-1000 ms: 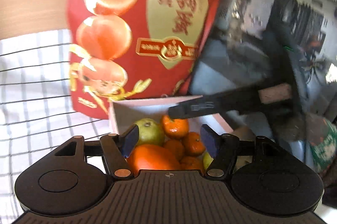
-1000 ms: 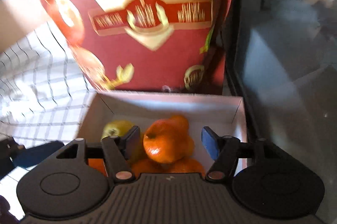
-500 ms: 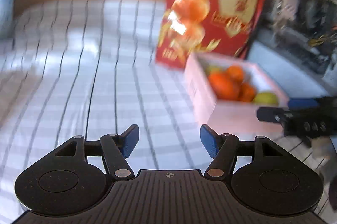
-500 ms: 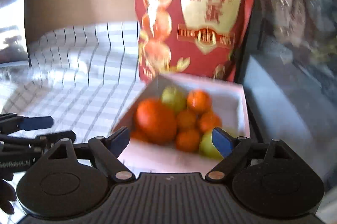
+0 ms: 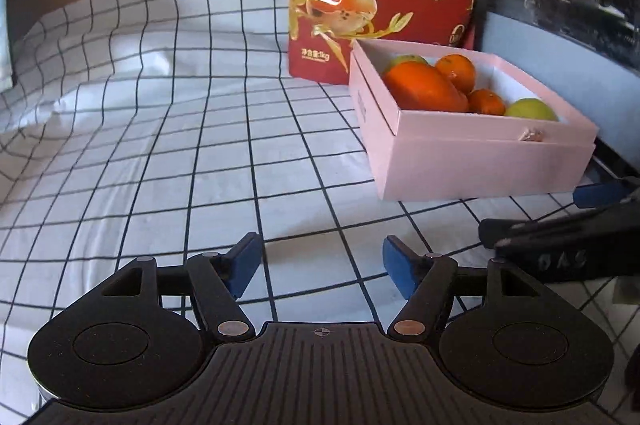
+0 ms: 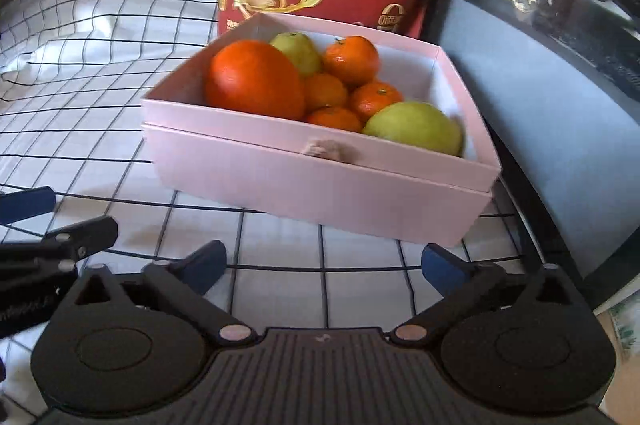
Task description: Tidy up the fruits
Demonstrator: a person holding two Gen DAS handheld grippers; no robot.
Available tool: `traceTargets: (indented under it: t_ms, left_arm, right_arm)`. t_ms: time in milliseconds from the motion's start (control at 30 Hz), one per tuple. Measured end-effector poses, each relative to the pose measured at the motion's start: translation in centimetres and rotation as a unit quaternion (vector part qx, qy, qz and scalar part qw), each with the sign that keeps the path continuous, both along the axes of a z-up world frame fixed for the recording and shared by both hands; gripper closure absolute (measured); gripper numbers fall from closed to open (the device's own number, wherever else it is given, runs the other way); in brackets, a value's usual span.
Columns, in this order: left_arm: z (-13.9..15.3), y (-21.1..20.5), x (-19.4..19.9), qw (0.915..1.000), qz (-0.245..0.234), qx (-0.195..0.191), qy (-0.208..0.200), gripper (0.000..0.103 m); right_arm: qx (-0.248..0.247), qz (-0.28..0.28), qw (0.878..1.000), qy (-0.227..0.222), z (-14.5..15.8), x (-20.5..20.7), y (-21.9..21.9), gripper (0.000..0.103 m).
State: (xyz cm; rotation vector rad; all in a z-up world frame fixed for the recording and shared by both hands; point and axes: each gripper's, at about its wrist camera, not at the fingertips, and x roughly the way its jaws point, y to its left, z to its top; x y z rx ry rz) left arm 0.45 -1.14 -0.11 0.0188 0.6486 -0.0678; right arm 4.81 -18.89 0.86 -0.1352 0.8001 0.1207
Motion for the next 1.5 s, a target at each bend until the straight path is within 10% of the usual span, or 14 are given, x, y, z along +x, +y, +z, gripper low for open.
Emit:
traceTargets:
  t_ms: [1500]
  left_arm:
    - [-0.1,-0.1,0.9,1.0,0.009,0.0,0.003,0.025]
  right_arm:
    - [0.061,-0.004,0.998,-0.034,-0.8,0.1,-2.5,0.0]
